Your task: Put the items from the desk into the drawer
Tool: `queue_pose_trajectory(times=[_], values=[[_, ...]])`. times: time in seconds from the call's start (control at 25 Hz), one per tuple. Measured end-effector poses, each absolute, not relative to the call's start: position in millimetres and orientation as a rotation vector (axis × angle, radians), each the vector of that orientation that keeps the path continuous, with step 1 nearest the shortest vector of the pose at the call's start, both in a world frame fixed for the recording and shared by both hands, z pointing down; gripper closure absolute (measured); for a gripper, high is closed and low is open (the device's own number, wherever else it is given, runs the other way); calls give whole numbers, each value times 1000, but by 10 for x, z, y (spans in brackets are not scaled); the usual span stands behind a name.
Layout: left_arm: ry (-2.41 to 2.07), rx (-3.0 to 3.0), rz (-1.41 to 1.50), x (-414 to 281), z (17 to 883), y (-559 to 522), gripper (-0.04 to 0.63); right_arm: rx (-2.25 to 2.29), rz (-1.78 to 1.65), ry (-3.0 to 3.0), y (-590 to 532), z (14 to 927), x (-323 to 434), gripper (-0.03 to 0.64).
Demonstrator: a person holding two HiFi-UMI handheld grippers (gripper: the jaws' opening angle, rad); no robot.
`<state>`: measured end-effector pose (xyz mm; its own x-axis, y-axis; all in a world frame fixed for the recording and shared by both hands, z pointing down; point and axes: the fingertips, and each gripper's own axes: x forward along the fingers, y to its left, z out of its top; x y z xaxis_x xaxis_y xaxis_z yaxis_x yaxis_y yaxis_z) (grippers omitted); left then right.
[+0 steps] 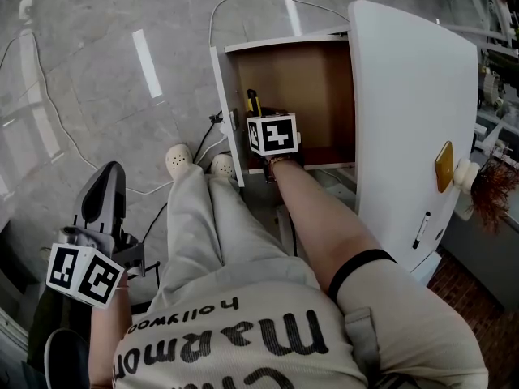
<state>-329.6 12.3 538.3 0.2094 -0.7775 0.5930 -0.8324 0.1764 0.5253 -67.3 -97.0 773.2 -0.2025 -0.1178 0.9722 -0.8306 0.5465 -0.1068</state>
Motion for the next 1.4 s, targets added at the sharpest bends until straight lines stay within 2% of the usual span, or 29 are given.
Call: queue_pose_trajectory(times=[0.68,0.76,0.92,1.04,1.4], values=[[-1543,1637,81,-3286,5223,58,594,760,746,-1634,-937,7633,-639,502],[-1543,1651,77,-3278,5145,31,594,819,768,-1667,-1004,7454,-676,510],[-1543,1696,48,-3236,4899,-76,594,891,761,-1761,-1071,6967,-863,583],[-1521,1769,27,-3132,4621,-205,594,918,751,-1853,-1074,6502,-1020,608],[-1406,2045,-29,-2708,3663,-566,594,1102,815,-2138,-1086,4944,-1114,614]])
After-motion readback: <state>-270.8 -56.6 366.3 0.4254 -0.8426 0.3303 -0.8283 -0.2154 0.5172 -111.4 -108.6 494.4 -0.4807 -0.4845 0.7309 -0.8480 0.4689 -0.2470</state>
